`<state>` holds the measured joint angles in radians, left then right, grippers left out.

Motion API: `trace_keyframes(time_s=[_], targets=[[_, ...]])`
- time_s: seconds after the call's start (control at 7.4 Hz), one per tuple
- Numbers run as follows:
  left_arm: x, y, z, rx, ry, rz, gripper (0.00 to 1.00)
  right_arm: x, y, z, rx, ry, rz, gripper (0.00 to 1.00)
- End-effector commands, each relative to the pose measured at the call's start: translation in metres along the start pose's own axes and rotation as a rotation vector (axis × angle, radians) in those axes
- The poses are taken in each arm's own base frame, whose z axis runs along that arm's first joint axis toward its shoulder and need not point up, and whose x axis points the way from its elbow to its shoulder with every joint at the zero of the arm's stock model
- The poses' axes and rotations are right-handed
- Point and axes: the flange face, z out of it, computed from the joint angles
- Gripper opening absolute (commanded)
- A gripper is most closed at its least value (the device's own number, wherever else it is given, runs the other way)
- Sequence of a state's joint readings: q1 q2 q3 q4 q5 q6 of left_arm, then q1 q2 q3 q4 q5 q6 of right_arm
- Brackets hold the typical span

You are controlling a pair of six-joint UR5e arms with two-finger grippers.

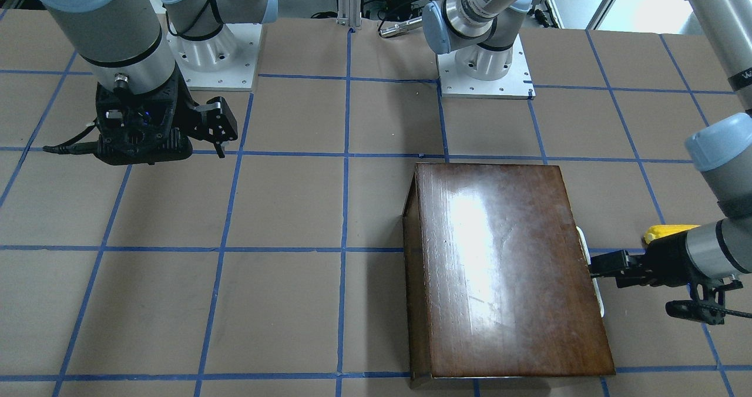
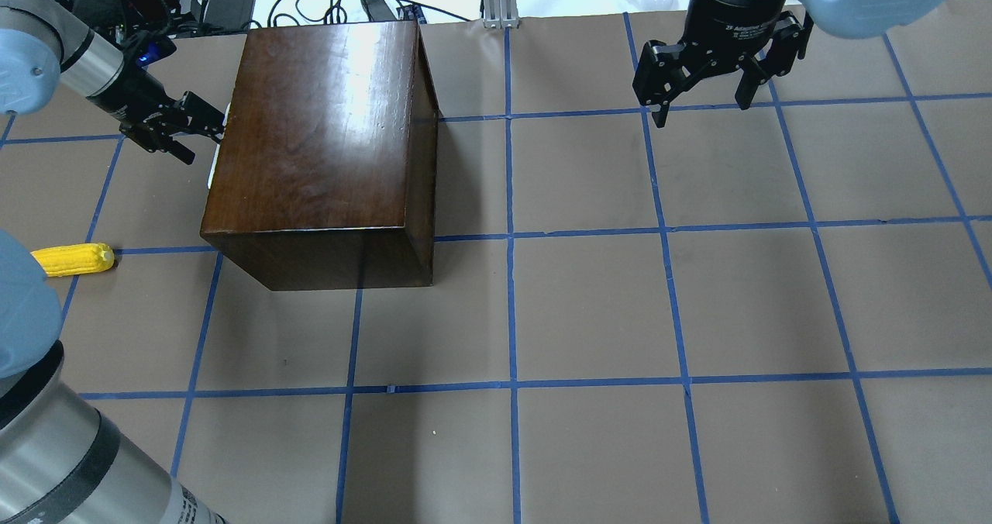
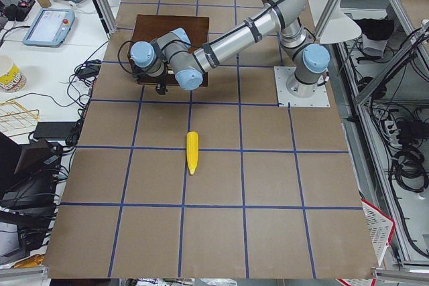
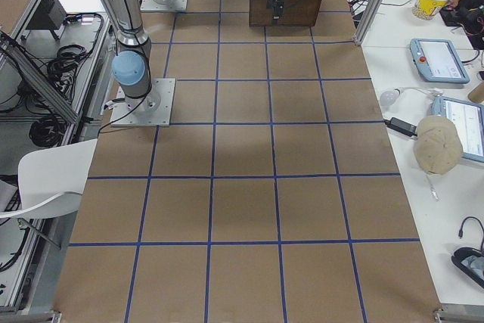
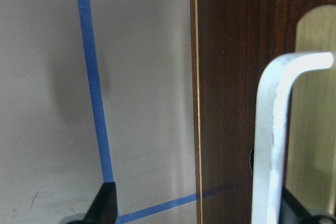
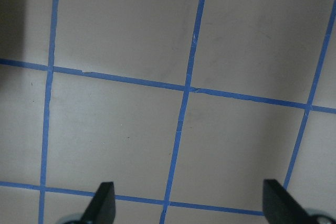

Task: Open drawer and put corn inside
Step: 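Pull the drawer outward from the cabinet with the left gripper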

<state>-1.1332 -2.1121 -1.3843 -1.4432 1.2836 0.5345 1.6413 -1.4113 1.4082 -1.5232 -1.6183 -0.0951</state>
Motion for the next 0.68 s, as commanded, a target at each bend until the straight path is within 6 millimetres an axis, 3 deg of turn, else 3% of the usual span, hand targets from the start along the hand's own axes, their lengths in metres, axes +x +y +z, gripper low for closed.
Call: trace_keyframes(time_s=[0.0, 0.54], targets=[[-0.0033, 0.0009, -0.0034, 0.009, -0.008, 0.0, 1.0, 0.0, 0.0, 0.0, 0.0, 0.0, -0.002, 1.0], [-0.0116, 0.0002, -0.0071, 0.001, -0.094, 0.006, 1.0, 0.0, 0.0001, 0.0002, -0.001, 0.0, -0.002, 1.0]])
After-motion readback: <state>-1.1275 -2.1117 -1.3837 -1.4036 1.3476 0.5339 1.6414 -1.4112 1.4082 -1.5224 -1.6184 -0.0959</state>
